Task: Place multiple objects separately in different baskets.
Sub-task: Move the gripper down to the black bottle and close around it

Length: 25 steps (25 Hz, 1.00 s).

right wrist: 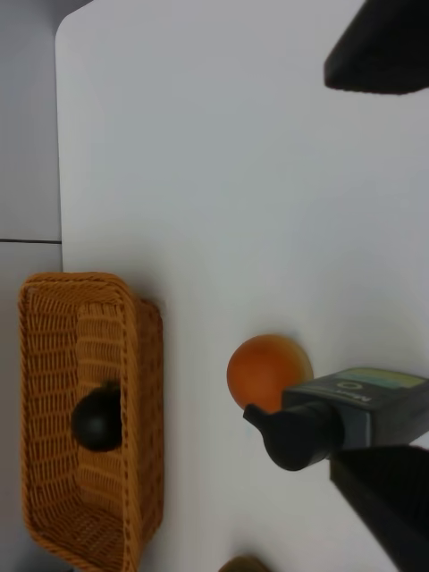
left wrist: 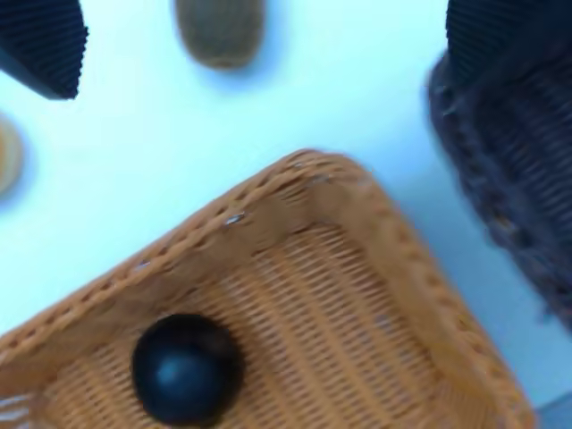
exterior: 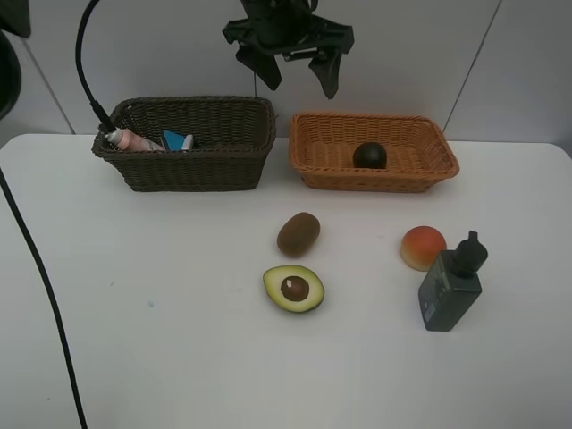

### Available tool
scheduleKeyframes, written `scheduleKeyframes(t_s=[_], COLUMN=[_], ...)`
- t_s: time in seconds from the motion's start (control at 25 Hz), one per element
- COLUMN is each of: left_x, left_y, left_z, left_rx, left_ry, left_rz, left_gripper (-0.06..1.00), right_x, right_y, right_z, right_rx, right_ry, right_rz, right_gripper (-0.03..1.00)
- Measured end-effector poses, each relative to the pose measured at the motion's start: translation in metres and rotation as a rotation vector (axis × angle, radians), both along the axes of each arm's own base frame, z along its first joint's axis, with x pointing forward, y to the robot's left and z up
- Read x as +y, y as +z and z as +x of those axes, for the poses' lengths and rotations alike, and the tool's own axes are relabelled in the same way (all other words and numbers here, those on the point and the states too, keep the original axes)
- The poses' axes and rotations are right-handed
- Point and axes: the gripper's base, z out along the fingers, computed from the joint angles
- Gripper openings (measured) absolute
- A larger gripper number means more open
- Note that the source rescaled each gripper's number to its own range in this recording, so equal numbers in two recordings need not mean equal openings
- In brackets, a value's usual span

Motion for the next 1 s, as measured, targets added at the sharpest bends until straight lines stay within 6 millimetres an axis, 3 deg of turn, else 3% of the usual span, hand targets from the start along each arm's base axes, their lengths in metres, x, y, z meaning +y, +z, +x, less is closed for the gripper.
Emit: scheduleKeyframes(t_s=[0.16, 0.32, 0.44, 0.64, 0.88, 1.0], left_x=[0.039, 0.111, 0.165, 0.219, 0.240, 0.248], left_y=[0.009, 0.015, 0.026, 0.025, 0.033, 0.027], left_z=[-0.001, -0.009, -0.033, -0.095, -0.188, -0.230], left_rx=[-0.014, 0.053, 0.090, 0.181, 0.169, 0.152], left_ry=[0.082, 0.240, 0.347, 0.452, 0.467, 0.469], left_rz=[0.099, 0.152, 0.173, 0.174, 0.126, 0.110], left_gripper=[1.00, 1.00, 1.00, 1.00, 1.00, 1.00], right_x=[0.000, 0.000, 0.000, 0.000, 0.000, 0.000], right_y=[0.000, 0.000, 0.000, 0.000, 0.000, 0.000], right_z=[0.000, 0.000, 0.000, 0.000, 0.000, 0.000], right_rx=[0.000, 0.000, 0.000, 0.000, 0.000, 0.000], right_ry=[0.000, 0.000, 0.000, 0.000, 0.000, 0.000], right_rz=[0.000, 0.000, 0.000, 0.000, 0.000, 0.000], right_gripper=[1.00, 1.00, 1.00, 1.00, 1.00, 1.00])
